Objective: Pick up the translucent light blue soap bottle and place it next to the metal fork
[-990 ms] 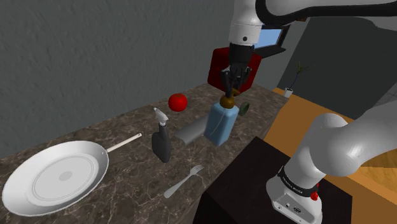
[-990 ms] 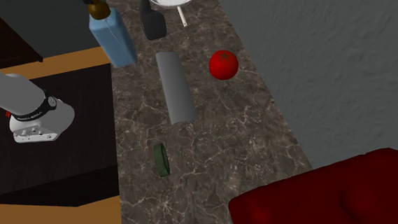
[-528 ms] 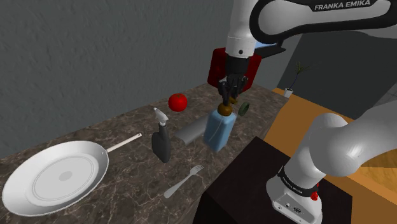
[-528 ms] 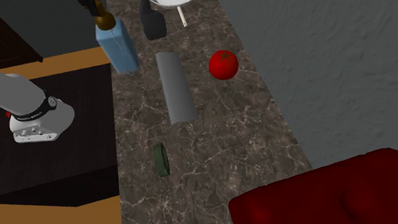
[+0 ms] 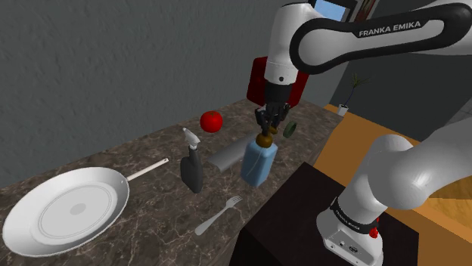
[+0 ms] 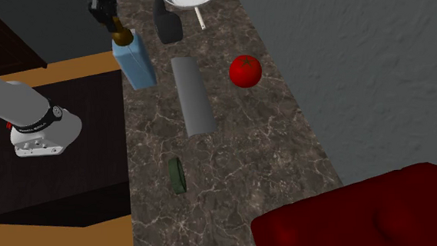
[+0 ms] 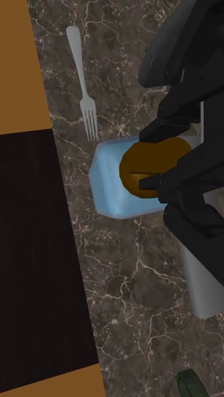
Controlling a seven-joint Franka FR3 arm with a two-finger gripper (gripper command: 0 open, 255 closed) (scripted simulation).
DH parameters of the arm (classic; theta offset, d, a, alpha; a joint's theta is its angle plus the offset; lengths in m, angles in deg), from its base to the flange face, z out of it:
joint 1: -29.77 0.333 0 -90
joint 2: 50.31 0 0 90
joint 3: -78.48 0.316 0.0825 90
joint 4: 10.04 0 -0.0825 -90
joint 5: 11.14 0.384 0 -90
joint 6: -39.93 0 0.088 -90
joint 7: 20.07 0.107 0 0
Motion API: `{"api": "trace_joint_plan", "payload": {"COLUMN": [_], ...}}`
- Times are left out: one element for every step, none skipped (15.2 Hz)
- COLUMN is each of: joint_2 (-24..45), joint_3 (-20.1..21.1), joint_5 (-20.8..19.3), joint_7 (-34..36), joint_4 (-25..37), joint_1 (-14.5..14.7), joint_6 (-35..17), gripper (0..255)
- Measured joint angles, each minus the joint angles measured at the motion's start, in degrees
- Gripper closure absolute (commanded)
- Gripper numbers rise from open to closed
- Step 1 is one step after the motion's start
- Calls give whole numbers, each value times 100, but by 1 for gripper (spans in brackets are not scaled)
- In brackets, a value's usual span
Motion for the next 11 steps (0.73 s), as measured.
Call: {"api": "trace_joint_plan", "payload": {"joint_2": [5,5,12,20,24,26,27,27,27,27,27], "joint_3": [9,5,9,11,11,11,12,12,12,11,11], "joint_5": [8,6,9,10,11,11,11,11,11,11,11], "joint_7": [5,-4,-2,-1,-1,-2,-2,-2,-2,-2,-2], "joint_4": [-64,-101,-118,-123,-127,-128,-130,-130,-129,-129,-129], "joint_1": [6,3,5,5,6,5,5,5,5,5,5], "joint_6": [-70,-107,-133,-147,-155,-159,-161,-162,-163,-163,-163], "gripper": [255,255,255,255,255,255,255,0,0,0,0]}}
